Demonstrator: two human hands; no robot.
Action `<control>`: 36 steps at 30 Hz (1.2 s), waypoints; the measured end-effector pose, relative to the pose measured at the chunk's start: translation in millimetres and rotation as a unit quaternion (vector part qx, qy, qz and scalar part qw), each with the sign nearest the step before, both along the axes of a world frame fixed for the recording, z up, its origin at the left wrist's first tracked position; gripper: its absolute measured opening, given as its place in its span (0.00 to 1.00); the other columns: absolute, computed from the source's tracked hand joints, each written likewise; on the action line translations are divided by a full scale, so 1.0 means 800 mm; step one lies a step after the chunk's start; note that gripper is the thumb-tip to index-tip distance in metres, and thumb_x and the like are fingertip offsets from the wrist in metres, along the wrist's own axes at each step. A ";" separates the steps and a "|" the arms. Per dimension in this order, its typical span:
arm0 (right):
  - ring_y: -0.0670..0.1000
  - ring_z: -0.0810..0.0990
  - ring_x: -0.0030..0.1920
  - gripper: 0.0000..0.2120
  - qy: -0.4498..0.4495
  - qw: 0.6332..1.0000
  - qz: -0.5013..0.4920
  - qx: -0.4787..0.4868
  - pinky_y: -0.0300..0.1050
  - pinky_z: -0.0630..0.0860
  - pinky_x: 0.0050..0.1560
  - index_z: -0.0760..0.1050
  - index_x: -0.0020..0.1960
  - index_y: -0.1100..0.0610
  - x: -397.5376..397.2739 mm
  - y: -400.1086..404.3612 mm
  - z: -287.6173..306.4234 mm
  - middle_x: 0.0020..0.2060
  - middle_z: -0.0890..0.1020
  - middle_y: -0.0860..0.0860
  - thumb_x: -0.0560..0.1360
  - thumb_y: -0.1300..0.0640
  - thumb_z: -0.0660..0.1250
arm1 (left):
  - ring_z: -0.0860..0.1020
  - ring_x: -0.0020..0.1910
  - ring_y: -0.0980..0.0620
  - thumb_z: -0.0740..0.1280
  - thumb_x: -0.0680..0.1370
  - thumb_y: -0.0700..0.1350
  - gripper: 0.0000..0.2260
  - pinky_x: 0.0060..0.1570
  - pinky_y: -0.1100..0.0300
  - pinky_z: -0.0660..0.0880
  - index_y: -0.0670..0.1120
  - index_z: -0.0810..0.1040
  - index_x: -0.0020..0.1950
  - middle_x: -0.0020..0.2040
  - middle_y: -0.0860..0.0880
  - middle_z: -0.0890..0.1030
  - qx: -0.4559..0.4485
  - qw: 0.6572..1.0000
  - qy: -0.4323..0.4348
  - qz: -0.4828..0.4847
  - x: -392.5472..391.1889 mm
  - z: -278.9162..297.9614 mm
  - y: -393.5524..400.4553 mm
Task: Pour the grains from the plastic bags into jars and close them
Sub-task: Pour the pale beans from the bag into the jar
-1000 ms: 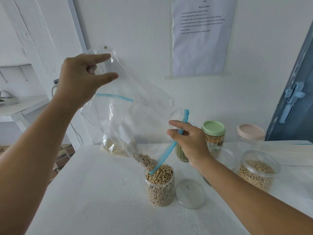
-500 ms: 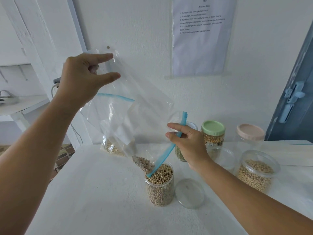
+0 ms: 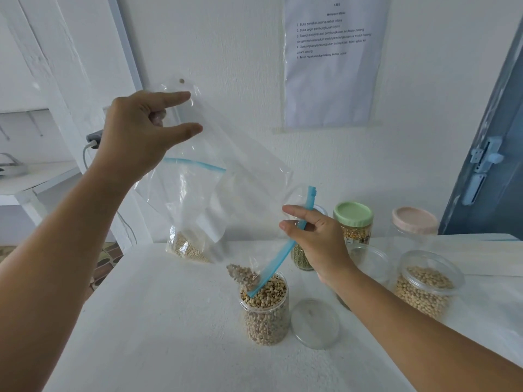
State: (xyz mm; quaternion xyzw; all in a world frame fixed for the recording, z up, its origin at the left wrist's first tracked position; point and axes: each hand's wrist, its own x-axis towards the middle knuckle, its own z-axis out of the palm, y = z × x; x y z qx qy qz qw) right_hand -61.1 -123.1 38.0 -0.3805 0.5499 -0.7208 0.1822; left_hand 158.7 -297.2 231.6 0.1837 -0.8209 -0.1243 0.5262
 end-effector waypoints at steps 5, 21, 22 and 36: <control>0.41 0.84 0.47 0.14 -0.004 1.000 -0.013 0.001 0.38 0.79 0.55 0.86 0.58 0.53 -0.003 -0.002 0.001 0.46 0.85 0.41 0.74 0.63 0.78 | 0.66 0.34 0.58 0.81 0.72 0.54 0.24 0.44 0.64 0.67 0.55 0.83 0.67 0.36 0.55 0.66 -0.003 1.000 -0.002 0.000 -0.005 0.003 0.005; 0.41 0.83 0.50 0.13 0.004 1.000 -0.009 0.004 0.38 0.79 0.57 0.87 0.55 0.47 -0.002 -0.001 -0.015 0.53 0.86 0.47 0.75 0.61 0.77 | 0.64 0.35 0.56 0.77 0.74 0.57 0.16 0.40 0.67 0.64 0.59 0.84 0.60 0.37 0.51 0.65 0.030 0.998 -0.045 0.030 0.015 -0.032 -0.005; 0.42 0.83 0.51 0.13 0.008 1.000 -0.009 0.004 0.39 0.79 0.59 0.87 0.55 0.46 -0.002 -0.002 -0.016 0.54 0.86 0.48 0.76 0.62 0.77 | 0.64 0.35 0.56 0.76 0.74 0.57 0.14 0.40 0.67 0.64 0.60 0.84 0.59 0.36 0.51 0.65 0.037 0.997 -0.054 0.031 0.019 -0.037 -0.006; 0.41 0.82 0.50 0.14 0.023 1.000 -0.008 0.013 0.41 0.80 0.59 0.87 0.52 0.42 -0.002 -0.003 -0.021 0.54 0.85 0.46 0.78 0.62 0.74 | 0.82 0.53 0.50 0.69 0.80 0.32 0.20 0.69 0.48 0.76 0.59 0.88 0.50 0.52 0.42 0.86 0.262 0.964 -0.047 -0.031 0.067 -0.069 -0.029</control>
